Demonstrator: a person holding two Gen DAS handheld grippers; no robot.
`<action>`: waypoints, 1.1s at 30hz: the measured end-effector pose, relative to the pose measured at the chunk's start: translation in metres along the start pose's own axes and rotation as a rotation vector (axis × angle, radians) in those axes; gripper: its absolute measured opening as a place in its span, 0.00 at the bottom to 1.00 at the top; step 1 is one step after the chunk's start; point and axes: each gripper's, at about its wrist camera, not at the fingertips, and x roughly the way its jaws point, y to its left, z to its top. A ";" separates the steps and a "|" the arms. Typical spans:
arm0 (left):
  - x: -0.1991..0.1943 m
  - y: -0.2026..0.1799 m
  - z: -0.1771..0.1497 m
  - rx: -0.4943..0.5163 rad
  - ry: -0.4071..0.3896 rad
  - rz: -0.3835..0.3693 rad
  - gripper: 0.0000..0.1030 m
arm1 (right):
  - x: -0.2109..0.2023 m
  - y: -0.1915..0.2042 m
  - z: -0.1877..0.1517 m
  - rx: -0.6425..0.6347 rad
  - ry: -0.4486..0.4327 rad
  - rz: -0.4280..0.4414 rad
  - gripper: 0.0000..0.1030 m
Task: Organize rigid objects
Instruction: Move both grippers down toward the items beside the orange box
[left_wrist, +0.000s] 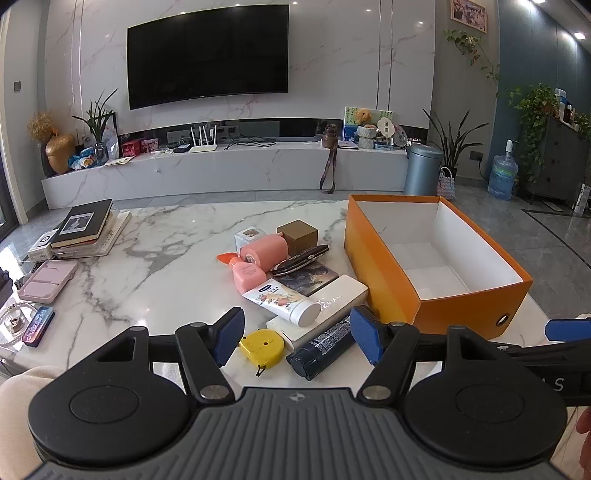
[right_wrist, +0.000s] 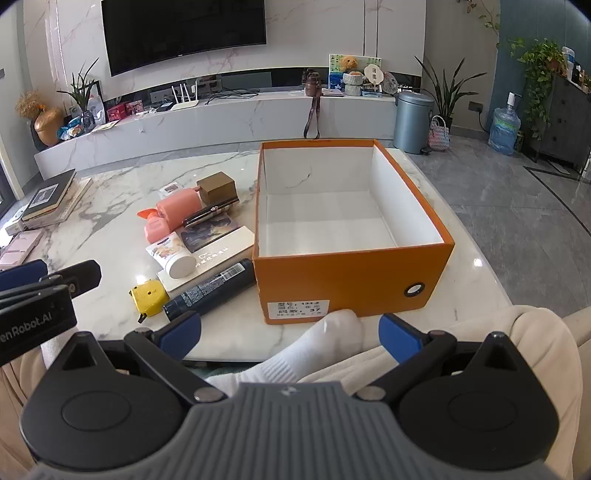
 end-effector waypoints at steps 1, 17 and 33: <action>-0.001 0.000 -0.001 -0.001 0.000 -0.001 0.75 | 0.000 0.000 0.000 -0.002 0.000 0.000 0.98; 0.025 0.020 -0.002 -0.005 0.100 -0.058 0.51 | 0.028 0.017 0.006 -0.040 0.047 0.097 0.86; 0.112 0.058 0.012 0.051 0.360 -0.254 0.36 | 0.123 0.045 0.025 0.114 0.279 0.288 0.50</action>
